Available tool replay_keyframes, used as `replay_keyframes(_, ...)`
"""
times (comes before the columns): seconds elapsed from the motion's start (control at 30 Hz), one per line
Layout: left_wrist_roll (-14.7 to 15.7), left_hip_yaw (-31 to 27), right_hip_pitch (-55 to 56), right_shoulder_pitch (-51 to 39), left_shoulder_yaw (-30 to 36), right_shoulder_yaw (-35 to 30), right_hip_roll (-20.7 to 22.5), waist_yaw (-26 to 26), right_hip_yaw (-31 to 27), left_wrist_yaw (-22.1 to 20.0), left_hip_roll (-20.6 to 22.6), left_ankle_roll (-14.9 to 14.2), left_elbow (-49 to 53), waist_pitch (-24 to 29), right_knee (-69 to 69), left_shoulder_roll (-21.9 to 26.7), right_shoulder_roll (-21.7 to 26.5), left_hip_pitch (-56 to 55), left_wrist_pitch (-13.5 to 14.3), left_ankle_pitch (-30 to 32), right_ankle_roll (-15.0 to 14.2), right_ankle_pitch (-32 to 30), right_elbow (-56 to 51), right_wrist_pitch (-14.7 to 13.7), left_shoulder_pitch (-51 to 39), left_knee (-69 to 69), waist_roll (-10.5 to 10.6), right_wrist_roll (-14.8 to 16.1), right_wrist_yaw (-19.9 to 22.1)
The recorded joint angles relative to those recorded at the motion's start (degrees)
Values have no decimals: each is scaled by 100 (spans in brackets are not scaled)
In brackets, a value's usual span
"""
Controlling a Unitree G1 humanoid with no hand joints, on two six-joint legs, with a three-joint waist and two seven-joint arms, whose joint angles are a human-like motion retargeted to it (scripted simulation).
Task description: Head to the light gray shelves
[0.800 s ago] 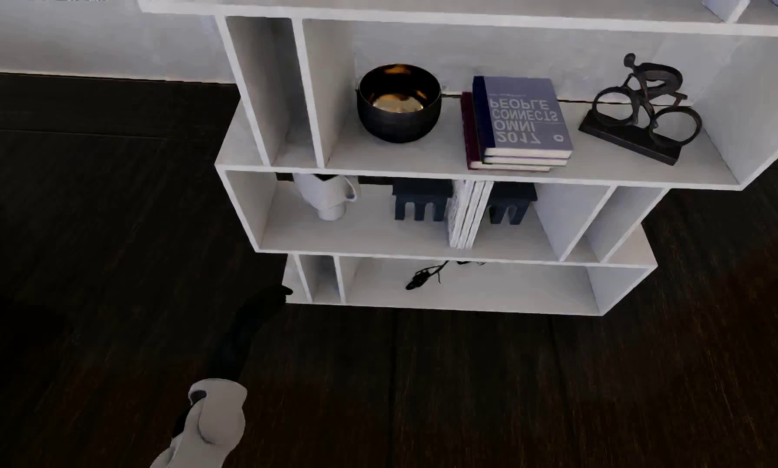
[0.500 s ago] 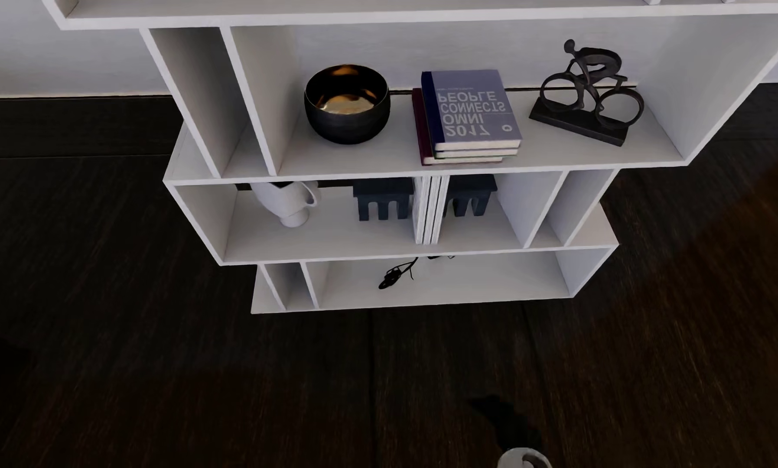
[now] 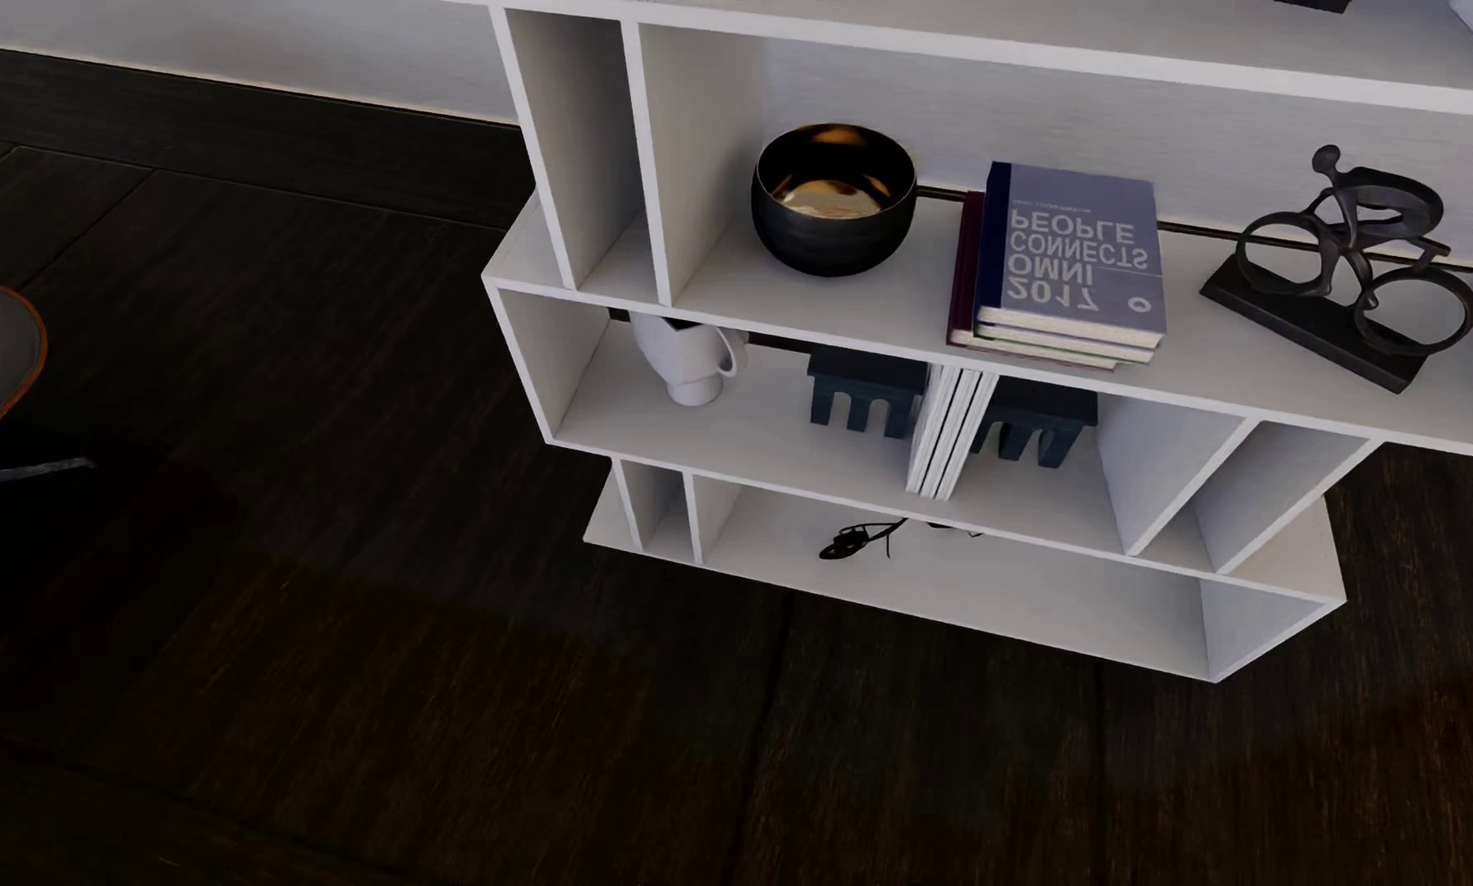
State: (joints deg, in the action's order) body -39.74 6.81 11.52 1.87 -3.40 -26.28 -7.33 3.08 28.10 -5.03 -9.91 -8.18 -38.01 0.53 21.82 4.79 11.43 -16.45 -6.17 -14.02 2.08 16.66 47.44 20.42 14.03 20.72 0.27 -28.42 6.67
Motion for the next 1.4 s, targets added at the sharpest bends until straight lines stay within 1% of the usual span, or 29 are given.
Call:
replay_keyframes(0.03,5,-86,-33,155,75,-92,-11,-15,91,36,24,-20,48,-8,-12,50,14,-15,108,41,9,19,199,-14,-47,-25,-5,52,-11)
replay_keyframes(0.1,-12,-178,-93,432,195,-199,-32,-59,224,60,50,-31,85,-24,-23,46,-22,-3,200,119,13,48,404,-42,-185,-84,-16,197,71)
replay_keyframes(0.2,1,-228,-113,699,340,-161,-52,-159,285,79,52,-65,13,-45,72,15,13,50,205,149,15,128,356,-105,-265,-139,-35,376,187)
replay_keyframes(0.27,-49,-199,-108,686,452,-122,-55,-229,260,186,24,-80,-152,-56,166,41,28,93,134,120,16,179,260,-103,-293,-119,-41,438,262)
replay_keyframes(0.3,-72,-172,-106,615,484,-137,-46,-262,236,227,1,-85,-253,-60,202,61,33,109,82,100,23,194,213,-96,-306,-88,-43,430,286)
replay_keyframes(0.33,-76,-135,-97,543,490,-148,-34,-289,204,253,-27,-88,-333,-62,237,97,82,120,47,79,24,208,159,-154,-299,-52,-43,420,289)
replay_keyframes(0.4,-106,-71,-66,298,512,-180,-7,-326,119,181,-83,-92,-432,-58,312,121,97,129,-104,35,29,241,49,-245,-308,41,-43,364,304)
replay_keyframes(0.47,-115,38,-46,68,492,-189,32,-346,32,66,-153,-90,-468,-53,356,203,104,144,-172,-1,39,260,-144,-318,-269,124,-43,307,282)
replay_keyframes(0.57,-30,189,-27,-169,422,-134,99,-365,-76,67,-242,-83,-389,-50,357,378,111,172,-163,-31,47,266,-494,-461,-99,174,-41,249,246)
replay_keyframes(0.67,40,313,22,-122,414,35,114,-385,-143,113,-282,-61,-349,-33,416,442,144,170,-192,-27,84,245,-893,-639,21,200,-35,159,335)
replay_keyframes(0.73,54,375,74,-8,428,142,93,-404,-169,130,-286,-34,-324,-11,477,439,158,154,-200,-25,79,244,-1001,-678,86,213,-31,106,343)
replay_keyframes(0.8,49,407,128,130,486,223,59,-425,-183,152,-276,-21,-298,15,553,435,159,131,-183,-29,73,251,-946,-607,135,232,-27,90,385)
replay_keyframes(0.9,38,393,166,348,593,234,16,-449,-158,223,-250,-14,-237,49,610,459,160,95,-132,-47,62,266,-585,-366,177,247,-32,152,376)
replay_keyframes(1.0,84,371,176,544,631,95,-15,-453,-130,121,-217,-11,-232,67,605,412,202,80,-163,-53,43,260,-118,-135,146,230,-33,219,96)
replay_keyframes(1.03,78,365,174,562,662,0,-23,-452,-121,151,-206,-9,-198,69,593,468,219,77,-123,-47,35,254,44,-83,172,220,-34,222,-34)
replay_keyframes(1.1,69,356,172,612,782,-123,-33,-451,-113,204,-187,-4,-171,71,572,532,246,80,-83,-50,22,243,243,-45,174,191,-34,259,-188)
replay_keyframes(1.2,95,385,186,564,905,-262,-59,-453,-127,231,-168,10,-197,76,591,550,270,93,-100,-38,1,225,318,-54,121,171,-35,280,-198)
replay_keyframes(1.27,106,391,153,418,961,-407,-80,-446,-133,269,-147,35,-320,64,583,516,291,130,-173,1,-18,184,231,-101,-67,169,-35,237,-253)
replay_keyframes(1.3,109,410,126,335,982,-445,-90,-440,-134,267,-138,56,-460,55,571,445,289,154,-271,5,-23,178,144,-112,-244,170,-33,210,-212)
replay_keyframes(1.37,106,416,70,86,936,-451,-91,-420,-134,234,-133,73,-751,45,551,321,176,189,-493,-49,-25,206,111,-55,-590,201,-32,224,-37)
replay_keyframes(1.4,66,418,44,-79,944,-476,-92,-413,-137,237,-133,83,-843,46,545,262,94,202,-552,-52,-31,202,137,-7,-724,223,-27,223,-37)
